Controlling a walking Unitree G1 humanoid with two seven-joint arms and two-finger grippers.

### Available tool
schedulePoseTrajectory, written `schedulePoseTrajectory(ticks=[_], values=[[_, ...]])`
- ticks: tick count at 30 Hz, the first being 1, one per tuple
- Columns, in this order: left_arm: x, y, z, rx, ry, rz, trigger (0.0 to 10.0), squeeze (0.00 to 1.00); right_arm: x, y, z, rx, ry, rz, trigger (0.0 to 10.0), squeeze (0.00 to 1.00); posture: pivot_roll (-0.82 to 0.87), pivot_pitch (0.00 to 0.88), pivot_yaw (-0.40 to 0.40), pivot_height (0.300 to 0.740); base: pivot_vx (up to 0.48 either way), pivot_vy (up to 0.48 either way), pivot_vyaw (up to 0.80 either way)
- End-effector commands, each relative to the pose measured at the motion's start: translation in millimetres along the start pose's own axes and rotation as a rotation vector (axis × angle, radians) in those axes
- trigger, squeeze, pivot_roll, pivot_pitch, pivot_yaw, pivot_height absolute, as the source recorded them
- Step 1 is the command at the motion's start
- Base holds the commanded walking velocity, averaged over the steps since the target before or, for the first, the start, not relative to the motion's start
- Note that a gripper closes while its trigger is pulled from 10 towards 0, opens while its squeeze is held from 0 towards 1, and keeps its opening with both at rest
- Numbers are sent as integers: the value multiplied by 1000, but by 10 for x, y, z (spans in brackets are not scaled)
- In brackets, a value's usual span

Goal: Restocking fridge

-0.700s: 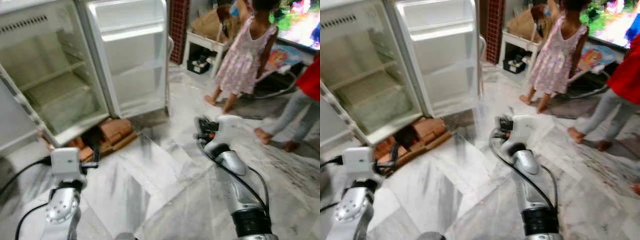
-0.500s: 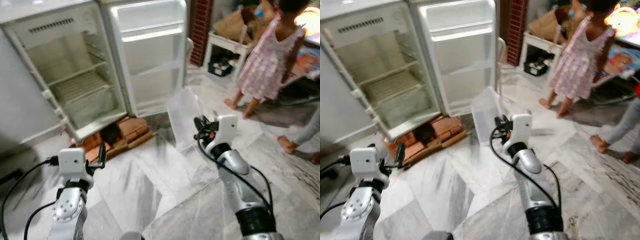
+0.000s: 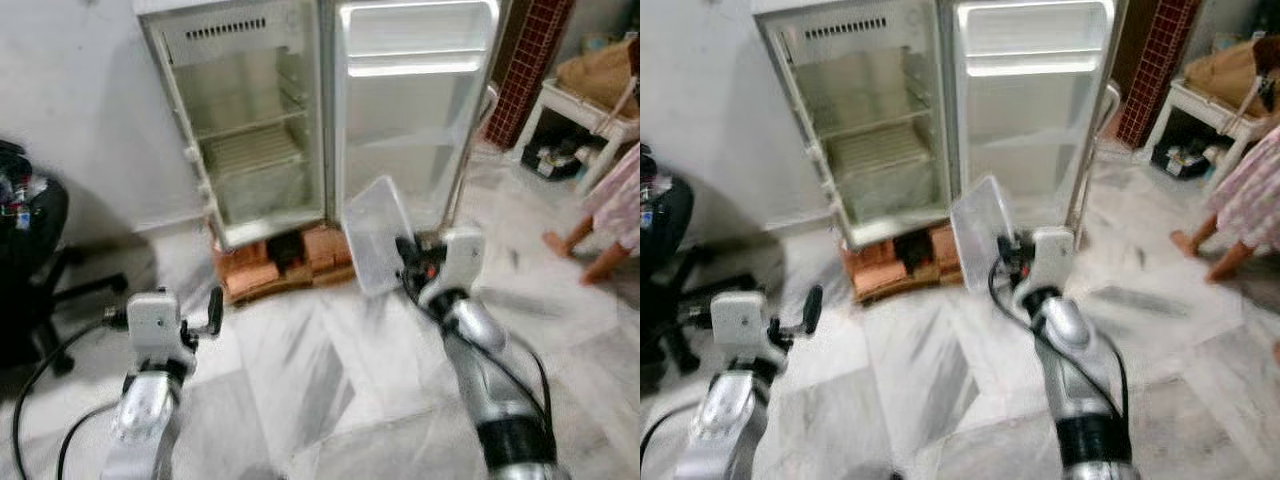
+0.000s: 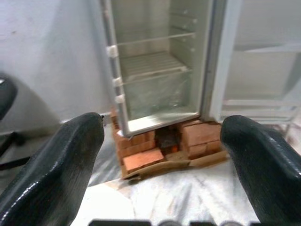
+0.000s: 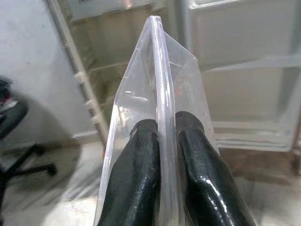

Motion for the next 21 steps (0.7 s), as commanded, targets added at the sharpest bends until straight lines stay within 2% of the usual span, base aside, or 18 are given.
schedulePoseTrajectory(ticks=[1, 10, 13, 21], values=[[30, -5, -32, 3, 5, 11, 10000, 0, -10, -23, -57, 21, 6, -11, 10000, 0, 29, 0, 3, 740, 0, 0, 0], [26, 23, -43, 9, 17, 8, 10000, 0, -34, -28, -51, 31, -13, -20, 10000, 0, 31, 0, 5, 740, 257, 0, 0], [30, 10, -35, 3, 15, 9, 10000, 0, -11, -34, -95, 61, 11, -10, 10000, 0, 31, 0, 5, 740, 326, 0, 0], [36, -15, -20, -5, 9, 10, 10000, 0, -7, -13, -158, 93, 19, 0, 10000, 0, 27, 0, 6, 740, 327, 0, 724]])
Point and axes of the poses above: a point about 5 cm out from each wrist's last joint towards the gripper, its own y axis pointing back from the gripper into the wrist, its own x axis along the axis of the wrist's last joint, z = x × y, the point moved 6 cm from there along -y, pointing out of the wrist towards the gripper, and after that the axes turned 9 degrees about y, right-handed, at the moved point
